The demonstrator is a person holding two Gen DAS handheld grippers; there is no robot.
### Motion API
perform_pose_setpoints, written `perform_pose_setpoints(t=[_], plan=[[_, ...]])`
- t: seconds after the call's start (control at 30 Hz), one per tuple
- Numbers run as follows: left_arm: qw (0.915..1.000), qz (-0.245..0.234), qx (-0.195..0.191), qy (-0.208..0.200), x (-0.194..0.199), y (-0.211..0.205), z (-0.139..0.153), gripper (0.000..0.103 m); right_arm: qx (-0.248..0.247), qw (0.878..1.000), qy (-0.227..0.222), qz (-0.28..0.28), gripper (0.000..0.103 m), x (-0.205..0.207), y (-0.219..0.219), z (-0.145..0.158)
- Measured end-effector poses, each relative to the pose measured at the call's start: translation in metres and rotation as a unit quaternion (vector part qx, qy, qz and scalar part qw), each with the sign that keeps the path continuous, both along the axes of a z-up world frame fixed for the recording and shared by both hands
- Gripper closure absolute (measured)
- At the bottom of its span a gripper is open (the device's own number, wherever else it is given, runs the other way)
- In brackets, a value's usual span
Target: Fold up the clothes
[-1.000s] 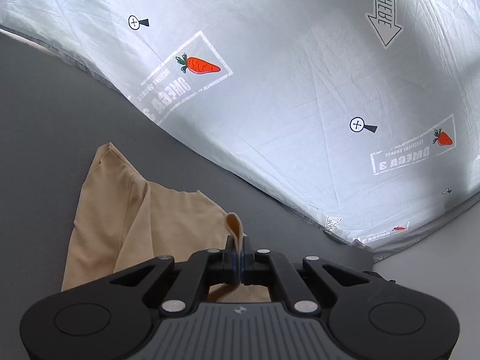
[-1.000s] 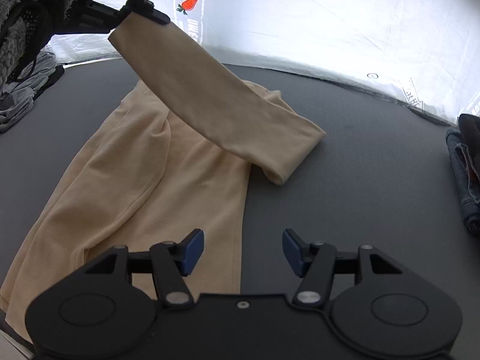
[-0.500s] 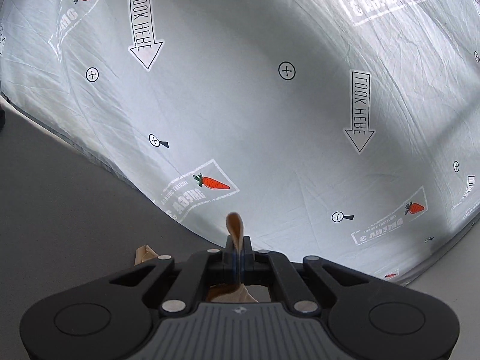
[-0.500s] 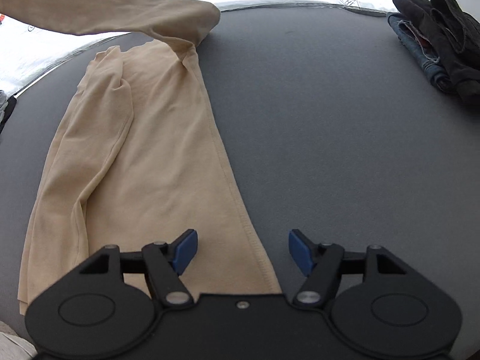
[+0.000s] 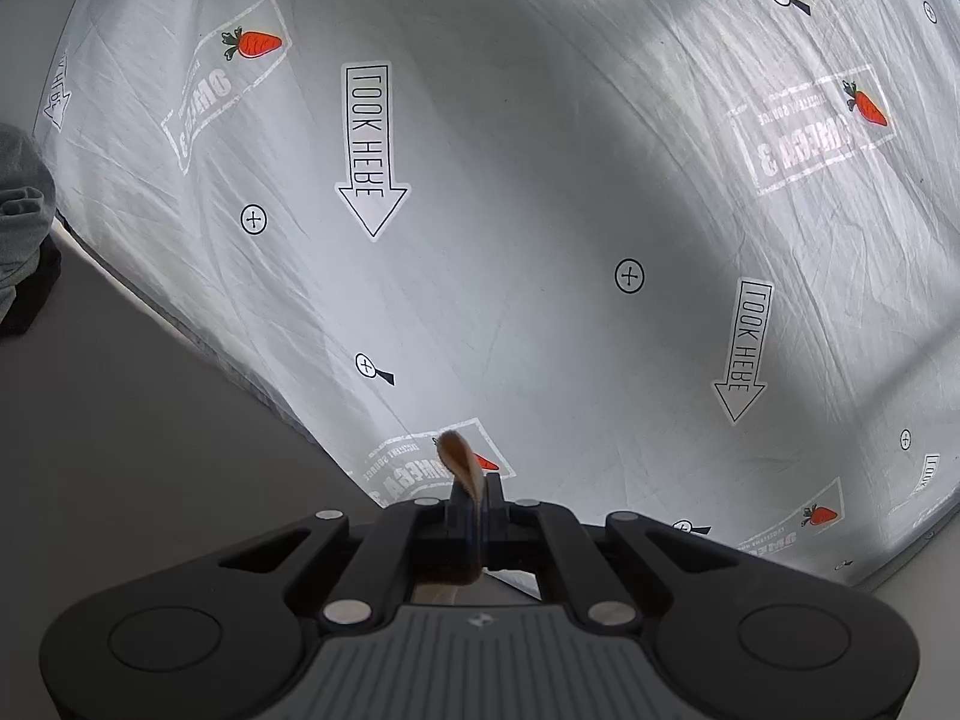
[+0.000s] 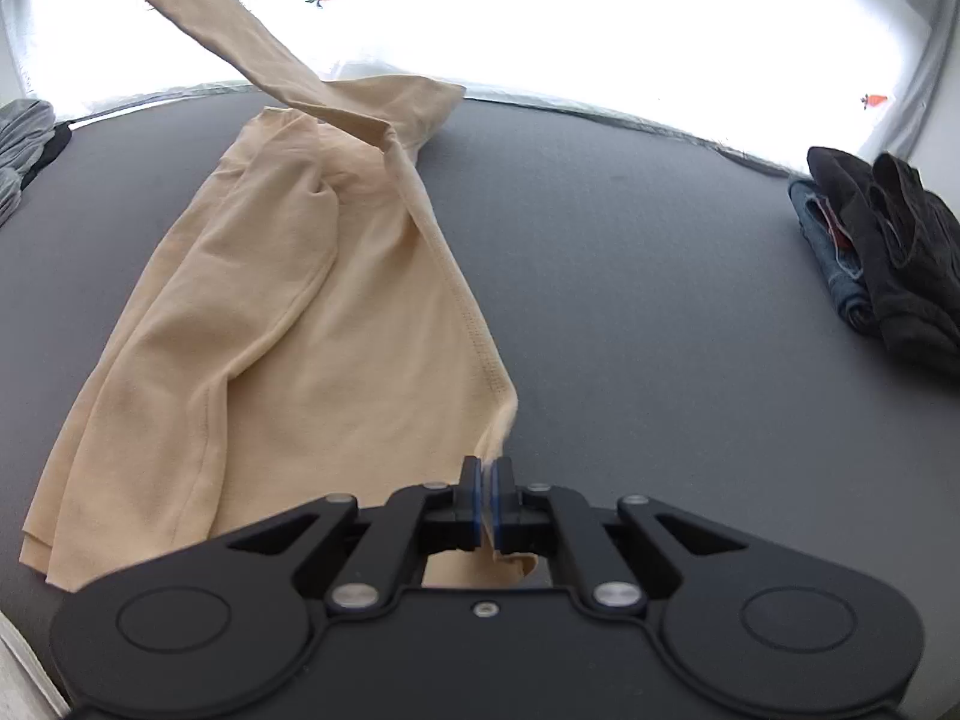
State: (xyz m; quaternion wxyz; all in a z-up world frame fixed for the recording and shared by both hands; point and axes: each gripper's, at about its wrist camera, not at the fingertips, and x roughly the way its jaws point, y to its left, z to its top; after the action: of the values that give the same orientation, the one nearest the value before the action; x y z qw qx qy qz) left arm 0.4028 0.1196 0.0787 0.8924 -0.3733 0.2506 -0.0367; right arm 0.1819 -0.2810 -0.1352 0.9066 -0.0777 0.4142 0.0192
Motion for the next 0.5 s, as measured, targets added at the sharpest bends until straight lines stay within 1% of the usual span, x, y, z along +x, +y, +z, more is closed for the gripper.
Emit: perform_pose_setpoints(t=[0.07,0.17,0.27,0.3,0.43,0.5], plan=[[1.0,0.003,-0.002,-0.005,-0.003,0.004,0.003,0.102,-0.007,0.999,-0.008,0.033,0.1,-0.004,0.012,0.008],[0.9998,0.016,-0.001,-0.014,-0.007,0.014,0.008,0.102,0.007,0.996,-0.012,0.087,0.1,-0.012,0.029,0.019],[0.9992,0.035,-0.001,-0.02,-0.011,0.028,0.012,0.102,0.006,0.99,-0.01,0.14,0.1,-0.017,0.046,0.018],[0.999,0.04,0.0,-0.021,-0.012,0.032,0.012,0.102,0.009,0.989,-0.005,0.15,0.1,-0.017,0.049,0.017],[0.9978,0.063,0.003,-0.02,-0.016,0.049,0.012,0.102,0.049,0.979,0.023,0.195,0.1,-0.016,0.058,0.01],[0.9976,0.067,-0.007,-0.014,-0.017,0.055,0.007,0.102,0.068,0.975,0.038,0.208,0.1,-0.015,0.062,0.005]])
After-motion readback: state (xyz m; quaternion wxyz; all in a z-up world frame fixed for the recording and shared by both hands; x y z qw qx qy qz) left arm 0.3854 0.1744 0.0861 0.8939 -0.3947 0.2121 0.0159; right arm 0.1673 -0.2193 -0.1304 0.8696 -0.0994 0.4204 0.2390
